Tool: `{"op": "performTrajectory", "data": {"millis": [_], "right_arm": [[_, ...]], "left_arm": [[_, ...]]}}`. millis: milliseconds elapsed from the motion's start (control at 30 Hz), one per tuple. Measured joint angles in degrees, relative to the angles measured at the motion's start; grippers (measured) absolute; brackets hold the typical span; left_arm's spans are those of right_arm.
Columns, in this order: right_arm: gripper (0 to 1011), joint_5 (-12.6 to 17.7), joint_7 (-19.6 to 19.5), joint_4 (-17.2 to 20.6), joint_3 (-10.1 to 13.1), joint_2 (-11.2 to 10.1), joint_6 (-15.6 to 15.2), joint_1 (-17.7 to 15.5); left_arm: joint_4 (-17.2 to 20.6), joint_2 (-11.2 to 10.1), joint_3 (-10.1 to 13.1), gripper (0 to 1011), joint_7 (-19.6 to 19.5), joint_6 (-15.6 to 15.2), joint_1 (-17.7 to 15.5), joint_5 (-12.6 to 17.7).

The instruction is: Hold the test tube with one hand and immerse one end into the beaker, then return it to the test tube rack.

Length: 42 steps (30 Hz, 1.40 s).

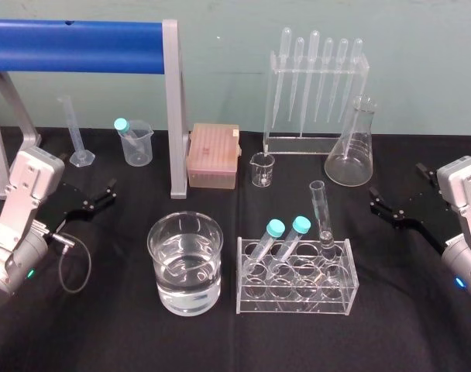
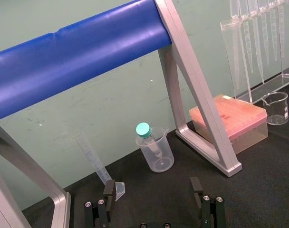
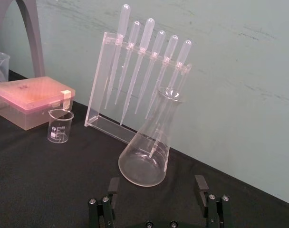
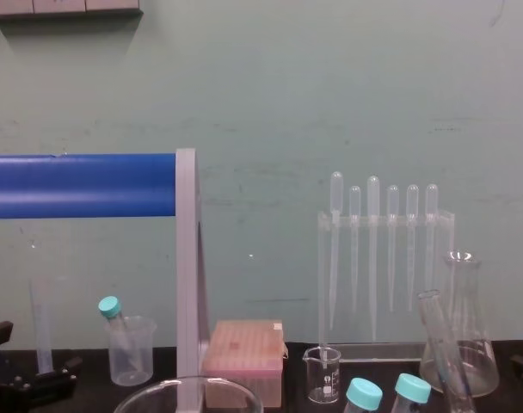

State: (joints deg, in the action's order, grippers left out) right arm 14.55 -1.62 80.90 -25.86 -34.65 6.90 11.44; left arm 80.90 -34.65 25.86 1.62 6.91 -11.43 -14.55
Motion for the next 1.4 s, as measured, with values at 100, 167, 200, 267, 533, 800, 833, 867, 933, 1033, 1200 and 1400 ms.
{"op": "performTrajectory", "data": {"millis": [100, 167, 200, 267, 533, 800, 833, 867, 933, 1033, 1200, 1400], "right_arm": [[1004, 0.0, 0.0, 0.0, 0.0, 0.0, 0.0, 0.0], [1004, 0.0, 0.0, 0.0, 0.0, 0.0, 0.0, 0.0], [1004, 0.0, 0.0, 0.0, 0.0, 0.0, 0.0, 0.0], [1004, 0.0, 0.0, 0.0, 0.0, 0.0, 0.0, 0.0], [1004, 0.0, 0.0, 0.0, 0.0, 0.0, 0.0, 0.0], [1004, 0.0, 0.0, 0.0, 0.0, 0.0, 0.0, 0.0], [1004, 0.0, 0.0, 0.0, 0.0, 0.0, 0.0, 0.0], [1004, 0.0, 0.0, 0.0, 0.0, 0.0, 0.0, 0.0], [1004, 0.0, 0.0, 0.0, 0.0, 0.0, 0.0, 0.0], [1004, 0.0, 0.0, 0.0, 0.0, 0.0, 0.0, 0.0], [1004, 0.0, 0.0, 0.0, 0.0, 0.0, 0.0, 0.0], [1004, 0.0, 0.0, 0.0, 0.0, 0.0, 0.0, 0.0]], "left_arm": [[0.0, 0.0, 0.0, 1000, 0.0, 0.0, 0.0, 0.0], [0.0, 0.0, 0.0, 1000, 0.0, 0.0, 0.0, 0.0], [0.0, 0.0, 0.0, 1000, 0.0, 0.0, 0.0, 0.0], [0.0, 0.0, 0.0, 1000, 0.0, 0.0, 0.0, 0.0], [0.0, 0.0, 0.0, 1000, 0.0, 0.0, 0.0, 0.0], [0.0, 0.0, 0.0, 1000, 0.0, 0.0, 0.0, 0.0], [0.0, 0.0, 0.0, 1000, 0.0, 0.0, 0.0, 0.0], [0.0, 0.0, 0.0, 1000, 0.0, 0.0, 0.0, 0.0], [0.0, 0.0, 0.0, 1000, 0.0, 0.0, 0.0, 0.0], [0.0, 0.0, 0.0, 1000, 0.0, 0.0, 0.0, 0.0], [0.0, 0.0, 0.0, 1000, 0.0, 0.0, 0.0, 0.0], [0.0, 0.0, 0.0, 1000, 0.0, 0.0, 0.0, 0.0]]}}
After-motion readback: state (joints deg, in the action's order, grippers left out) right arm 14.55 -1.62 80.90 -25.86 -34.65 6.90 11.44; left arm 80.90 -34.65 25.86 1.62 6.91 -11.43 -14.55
